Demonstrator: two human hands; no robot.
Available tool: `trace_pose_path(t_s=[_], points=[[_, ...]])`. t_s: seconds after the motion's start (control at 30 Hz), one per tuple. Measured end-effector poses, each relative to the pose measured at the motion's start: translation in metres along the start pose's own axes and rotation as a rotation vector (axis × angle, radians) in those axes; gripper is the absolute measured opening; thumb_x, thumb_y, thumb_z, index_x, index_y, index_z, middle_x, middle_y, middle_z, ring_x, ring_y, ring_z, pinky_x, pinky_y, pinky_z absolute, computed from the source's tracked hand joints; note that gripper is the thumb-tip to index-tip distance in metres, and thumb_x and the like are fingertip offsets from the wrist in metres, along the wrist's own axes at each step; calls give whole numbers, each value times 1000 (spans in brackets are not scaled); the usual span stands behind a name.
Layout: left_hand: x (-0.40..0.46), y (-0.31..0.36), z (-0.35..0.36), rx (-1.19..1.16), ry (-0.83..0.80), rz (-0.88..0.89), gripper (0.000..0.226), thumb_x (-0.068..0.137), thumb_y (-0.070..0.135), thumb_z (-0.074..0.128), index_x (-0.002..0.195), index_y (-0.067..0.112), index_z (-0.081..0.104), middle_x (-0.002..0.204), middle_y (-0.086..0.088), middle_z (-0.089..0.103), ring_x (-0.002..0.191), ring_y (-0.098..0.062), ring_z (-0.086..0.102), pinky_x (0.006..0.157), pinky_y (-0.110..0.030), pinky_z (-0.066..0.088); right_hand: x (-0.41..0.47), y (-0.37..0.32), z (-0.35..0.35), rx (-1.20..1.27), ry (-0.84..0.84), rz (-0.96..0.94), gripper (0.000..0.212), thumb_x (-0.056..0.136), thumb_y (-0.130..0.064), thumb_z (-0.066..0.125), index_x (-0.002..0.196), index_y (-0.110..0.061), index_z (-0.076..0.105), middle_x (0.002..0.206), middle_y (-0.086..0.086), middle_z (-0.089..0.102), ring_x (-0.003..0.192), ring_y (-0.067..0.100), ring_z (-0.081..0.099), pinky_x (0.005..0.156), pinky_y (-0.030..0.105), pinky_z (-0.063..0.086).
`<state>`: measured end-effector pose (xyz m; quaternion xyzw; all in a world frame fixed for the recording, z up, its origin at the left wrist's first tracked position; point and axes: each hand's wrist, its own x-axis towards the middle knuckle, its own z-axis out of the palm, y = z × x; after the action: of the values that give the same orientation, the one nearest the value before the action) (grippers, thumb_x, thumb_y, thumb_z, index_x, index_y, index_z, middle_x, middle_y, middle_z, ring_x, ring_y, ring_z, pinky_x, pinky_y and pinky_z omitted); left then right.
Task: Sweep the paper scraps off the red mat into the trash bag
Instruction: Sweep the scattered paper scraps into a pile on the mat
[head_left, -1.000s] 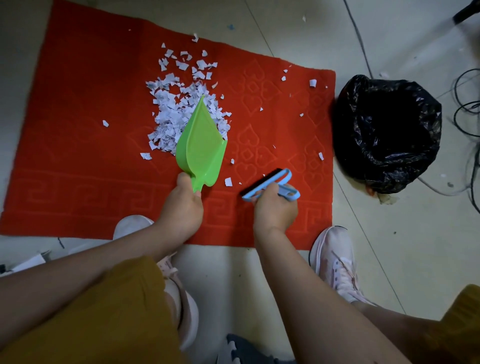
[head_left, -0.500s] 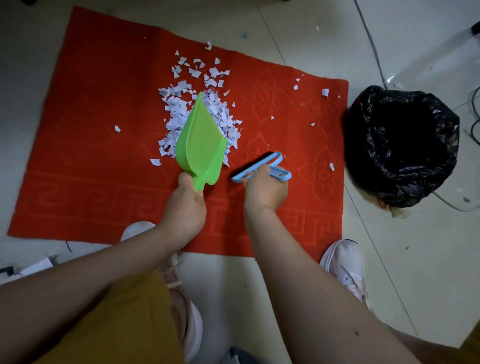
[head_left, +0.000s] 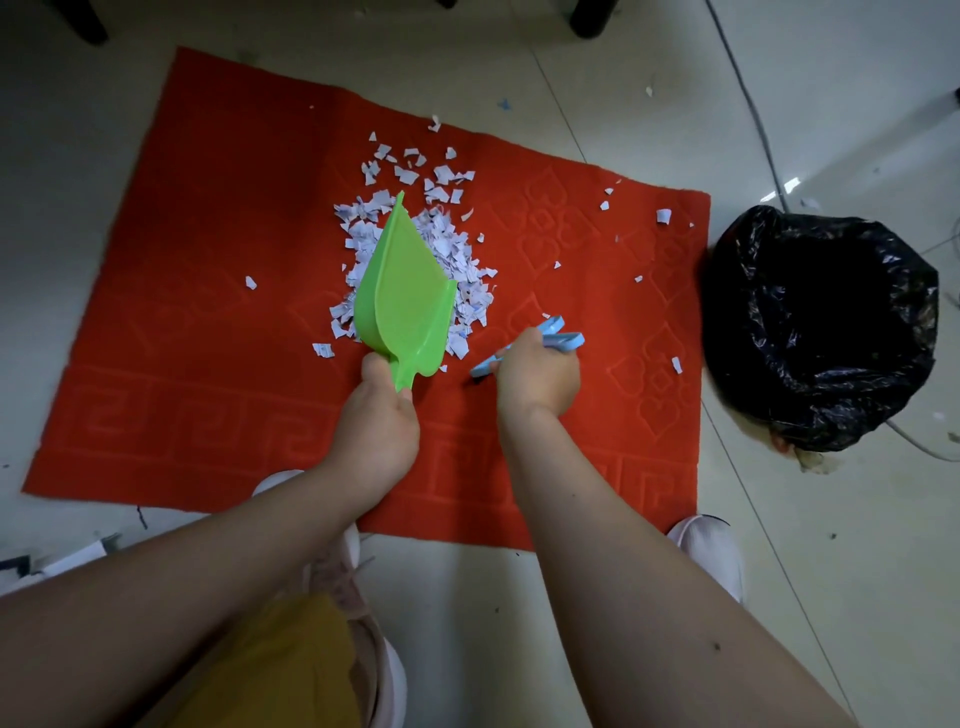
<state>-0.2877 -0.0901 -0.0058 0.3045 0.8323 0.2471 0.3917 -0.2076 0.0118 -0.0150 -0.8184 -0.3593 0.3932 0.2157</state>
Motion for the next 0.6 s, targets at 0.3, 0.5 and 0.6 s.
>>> trace_pose_path(t_s=[0.3, 0.5, 0.6], points=[[20, 20, 18, -8, -6, 29, 25, 95, 7, 39, 119, 1, 35, 94, -24, 62, 83, -43, 61, 73, -48, 51, 42, 0, -61, -109, 169, -118, 31, 88, -32, 45, 69, -12, 59, 83, 9, 69, 83, 28, 63, 82, 38, 49], [33, 46, 46, -3, -61, 59, 36, 95, 6, 39, 130, 1, 31, 97, -22, 62, 83, -40, 62, 69, -40, 49, 82, -2, -87, -379, 211, -231, 40, 97, -42, 35, 92, -10, 58, 78, 3, 61, 97, 32, 61, 85, 38, 45], [41, 55, 49, 17, -65, 86, 34, 95, 6, 38, 129, 0, 32, 97, -24, 61, 84, -40, 62, 71, -44, 50, 82, -6, -69, -442, 114, -267, 45, 98, -41, 33, 100, -7, 62, 95, 13, 68, 99, 34, 61, 84, 35, 42]])
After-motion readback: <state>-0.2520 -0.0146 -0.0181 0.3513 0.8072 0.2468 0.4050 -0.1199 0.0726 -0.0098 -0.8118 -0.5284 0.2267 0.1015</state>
